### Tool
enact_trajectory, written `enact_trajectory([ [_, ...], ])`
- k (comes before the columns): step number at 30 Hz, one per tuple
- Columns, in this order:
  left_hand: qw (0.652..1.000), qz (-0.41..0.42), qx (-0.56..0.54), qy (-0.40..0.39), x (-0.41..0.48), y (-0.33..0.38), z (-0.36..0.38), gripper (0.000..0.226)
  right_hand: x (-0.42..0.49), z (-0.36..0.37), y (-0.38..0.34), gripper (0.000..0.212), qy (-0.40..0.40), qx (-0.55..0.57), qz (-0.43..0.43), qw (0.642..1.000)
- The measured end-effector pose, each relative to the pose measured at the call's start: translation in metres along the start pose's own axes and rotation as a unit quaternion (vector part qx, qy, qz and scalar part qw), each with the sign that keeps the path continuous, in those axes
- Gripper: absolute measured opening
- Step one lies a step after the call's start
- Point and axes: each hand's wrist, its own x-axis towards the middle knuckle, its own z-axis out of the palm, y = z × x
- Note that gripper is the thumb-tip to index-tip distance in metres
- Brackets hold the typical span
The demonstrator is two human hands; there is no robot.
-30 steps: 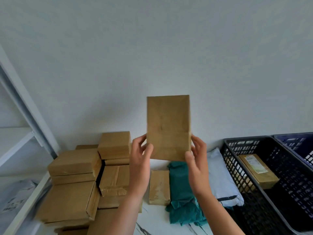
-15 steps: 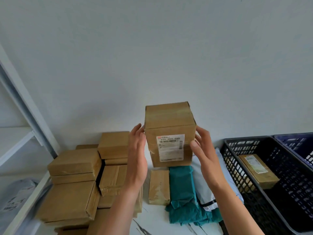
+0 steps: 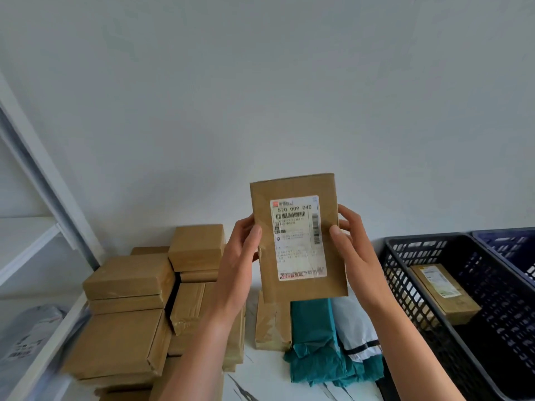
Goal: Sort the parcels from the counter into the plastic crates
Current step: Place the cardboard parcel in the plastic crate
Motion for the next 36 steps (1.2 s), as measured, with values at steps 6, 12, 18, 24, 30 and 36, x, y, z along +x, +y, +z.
enact_trajectory([
  [6, 0.995, -0.042, -0.069, -0.062, -0.009, -0.009, 0.015, 0.056, -0.008, 0.013, 0.020, 0.059, -0.074, 0.144, 0.062, 0.985],
  [12, 0.988, -0.068, -0.123, -0.067, -0.020, -0.004, 0.013, 0.067, -0.021, 0.013, 0.010, 0.088, -0.088, 0.182, 0.055, 0.978],
  [18, 0.983, -0.036, -0.153, -0.094, -0.026, 0.029, 0.012, 0.062, -0.030, 0.007, -0.026, 0.111, -0.087, 0.193, 0.024, 0.977],
  [24, 0.979, -0.001, -0.160, -0.130, -0.031, 0.053, 0.007, 0.072, -0.035, 0.006, -0.054, 0.113, -0.077, 0.200, -0.032, 0.976],
  [30, 0.980, 0.048, -0.128, -0.147, -0.030, 0.054, 0.002, 0.108, -0.040, 0.005, -0.057, 0.108, -0.087, 0.177, -0.064, 0.978],
  [36, 0.977, 0.097, -0.132, -0.137, -0.032, 0.050, -0.002, 0.094, -0.041, 0.006, -0.058, 0.103, -0.096, 0.191, -0.057, 0.975],
])
